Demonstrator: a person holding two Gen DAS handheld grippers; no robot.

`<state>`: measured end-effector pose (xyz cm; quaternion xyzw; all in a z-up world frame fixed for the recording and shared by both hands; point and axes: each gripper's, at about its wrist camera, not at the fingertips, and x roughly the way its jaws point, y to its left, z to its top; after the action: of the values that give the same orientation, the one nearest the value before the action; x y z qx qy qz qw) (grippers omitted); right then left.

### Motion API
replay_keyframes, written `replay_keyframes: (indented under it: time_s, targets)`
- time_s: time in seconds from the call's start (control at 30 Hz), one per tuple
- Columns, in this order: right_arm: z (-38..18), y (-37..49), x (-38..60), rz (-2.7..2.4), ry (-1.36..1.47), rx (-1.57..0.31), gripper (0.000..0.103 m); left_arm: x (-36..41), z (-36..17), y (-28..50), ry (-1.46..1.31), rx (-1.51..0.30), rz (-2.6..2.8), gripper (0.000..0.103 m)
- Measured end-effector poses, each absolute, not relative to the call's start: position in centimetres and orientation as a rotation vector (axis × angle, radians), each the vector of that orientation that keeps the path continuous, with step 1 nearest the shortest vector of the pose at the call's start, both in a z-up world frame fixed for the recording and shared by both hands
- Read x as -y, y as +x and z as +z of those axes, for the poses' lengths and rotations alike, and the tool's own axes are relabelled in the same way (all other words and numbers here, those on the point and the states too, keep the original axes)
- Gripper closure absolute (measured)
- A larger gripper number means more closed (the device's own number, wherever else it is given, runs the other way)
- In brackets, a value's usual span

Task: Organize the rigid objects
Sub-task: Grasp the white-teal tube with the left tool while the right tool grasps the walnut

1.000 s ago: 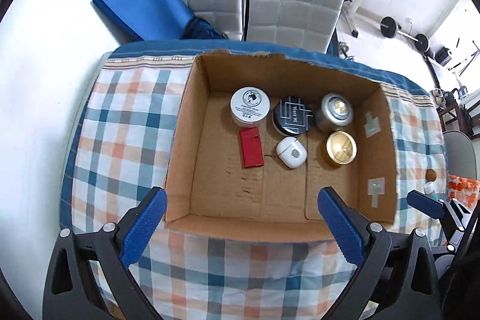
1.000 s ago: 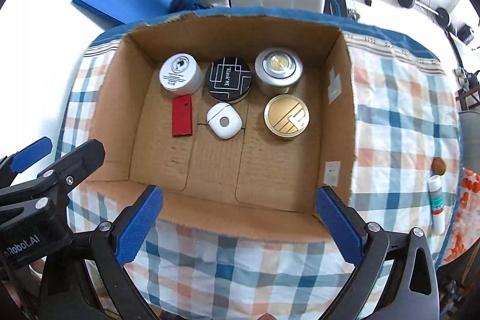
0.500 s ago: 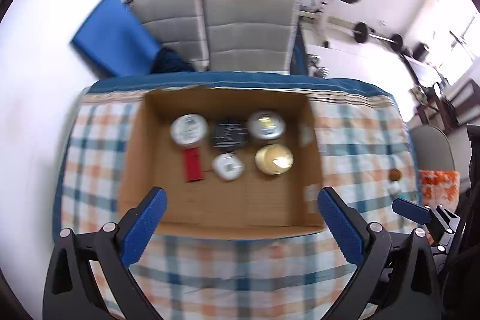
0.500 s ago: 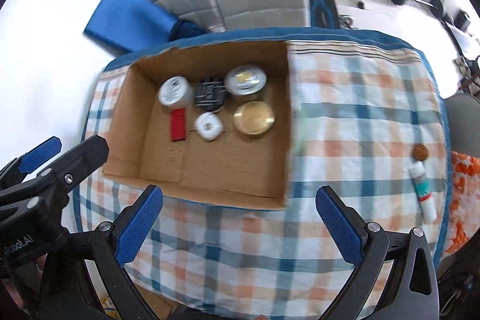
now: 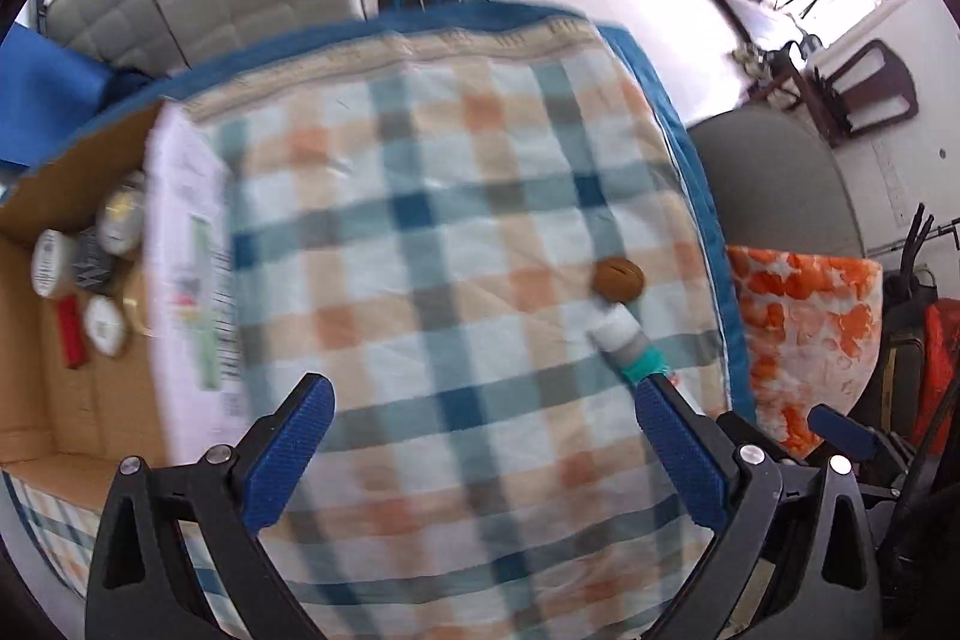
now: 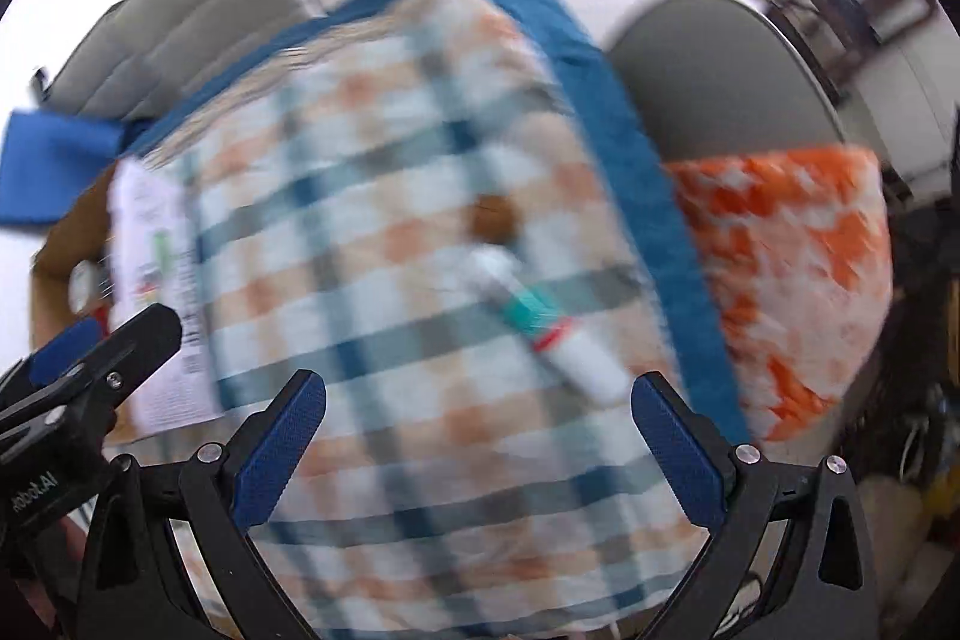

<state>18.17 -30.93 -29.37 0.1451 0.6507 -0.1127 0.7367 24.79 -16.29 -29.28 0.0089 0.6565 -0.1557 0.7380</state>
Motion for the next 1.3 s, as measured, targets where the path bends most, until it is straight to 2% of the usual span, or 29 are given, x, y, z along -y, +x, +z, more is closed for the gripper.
replay_keyframes:
  time_s: [0.2, 0.4, 0.43, 0.47, 0.5, 0.57, 0.77, 0.93, 1.1, 1.23, 1.3]
  targets:
    - [-35.0, 16.3, 40.4, -0.379, 0.439, -1.499, 0.000, 23.5, -35.7, 24.5, -0.055, -1.598, -0.368, 0.003]
    - [-37.4, 15.0, 44.7, -0.421, 0.442, -1.522, 0.000, 27.1, -39.9, 23.7, -0.124, -1.684, -0.377, 0.021]
    - [-37.6, 14.9, 45.1, -0.426, 0.436, -1.526, 0.000, 27.5, -40.4, 23.7, -0.122, -1.694, -0.379, 0.021]
    - [-37.9, 14.8, 45.6, -0.427, 0.435, -1.530, 0.000, 28.0, -41.1, 23.6, -0.121, -1.705, -0.385, 0.025]
    - [-38.1, 14.8, 45.8, -0.428, 0.434, -1.537, 0.000, 28.3, -41.5, 23.5, -0.111, -1.711, -0.387, 0.040]
    - [-38.6, 14.5, 46.5, -0.428, 0.443, -1.544, 0.000, 29.0, -42.6, 23.2, -0.059, -1.718, -0.379, 0.056]
    - [-38.1, 14.8, 47.1, -0.384, 0.463, -1.542, 0.000, 26.3, -40.8, 23.7, 0.023, -1.626, -0.416, 0.073]
    - [-36.9, 17.4, 45.0, -0.273, 0.482, -1.506, 0.000, 19.9, -39.0, 27.2, 0.063, -1.566, -0.319, 0.073]
    - [-38.4, 23.0, 40.5, -0.135, 0.540, -1.497, 0.000, 16.8, -39.9, 30.1, 0.040, -1.571, -0.250, 0.073]
    - [-40.9, 27.2, 37.0, -0.090, 0.541, -1.534, 0.022, 16.2, -40.6, 30.8, 0.003, -1.585, -0.236, 0.072]
    - [-42.4, 28.5, 35.8, -0.086, 0.518, -1.577, 0.029, 16.2, -41.6, 30.4, -0.014, -1.637, -0.240, 0.066]
